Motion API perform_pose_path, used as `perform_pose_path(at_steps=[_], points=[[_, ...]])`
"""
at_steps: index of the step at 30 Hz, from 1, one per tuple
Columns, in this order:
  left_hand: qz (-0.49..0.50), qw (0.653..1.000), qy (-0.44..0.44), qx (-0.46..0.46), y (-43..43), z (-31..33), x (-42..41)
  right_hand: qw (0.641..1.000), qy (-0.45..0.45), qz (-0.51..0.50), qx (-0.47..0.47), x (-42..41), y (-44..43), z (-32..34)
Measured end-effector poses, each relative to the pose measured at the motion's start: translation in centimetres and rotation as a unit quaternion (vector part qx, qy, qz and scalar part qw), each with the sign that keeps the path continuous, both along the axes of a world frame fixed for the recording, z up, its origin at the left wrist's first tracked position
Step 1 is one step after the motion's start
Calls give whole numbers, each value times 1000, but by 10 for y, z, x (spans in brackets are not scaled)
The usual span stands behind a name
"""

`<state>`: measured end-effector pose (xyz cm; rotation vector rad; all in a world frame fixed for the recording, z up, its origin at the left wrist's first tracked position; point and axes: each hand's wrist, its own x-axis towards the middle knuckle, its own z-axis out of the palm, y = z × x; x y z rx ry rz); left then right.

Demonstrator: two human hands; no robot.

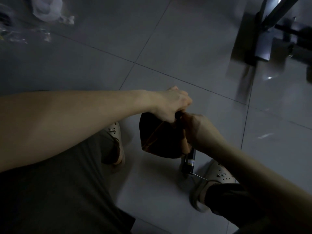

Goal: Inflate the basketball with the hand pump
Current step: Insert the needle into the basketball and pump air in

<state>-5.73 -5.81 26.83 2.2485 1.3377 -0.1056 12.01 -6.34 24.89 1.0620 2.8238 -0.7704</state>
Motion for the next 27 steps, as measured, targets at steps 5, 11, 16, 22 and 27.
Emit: perform_pose_path(at_steps=[5, 11, 16, 22, 27], points=[[42, 999, -1, 11, -3, -3, 4, 999, -33, -34, -25, -6, 1, 4], [53, 998, 25, 22, -3, -6, 8, 984, -128, -42, -114, -14, 19, 8], [42, 998, 21, 30, 9, -1, 4, 944, -37, -130, -301, 10, 50, 27], [76, 997, 7, 16, 17, 3, 0, 988, 30, -50, -142, 20, 44, 26], [89, 996, -11, 2, 15, 5, 4, 999, 35, 11, -12, 18, 40, 19]])
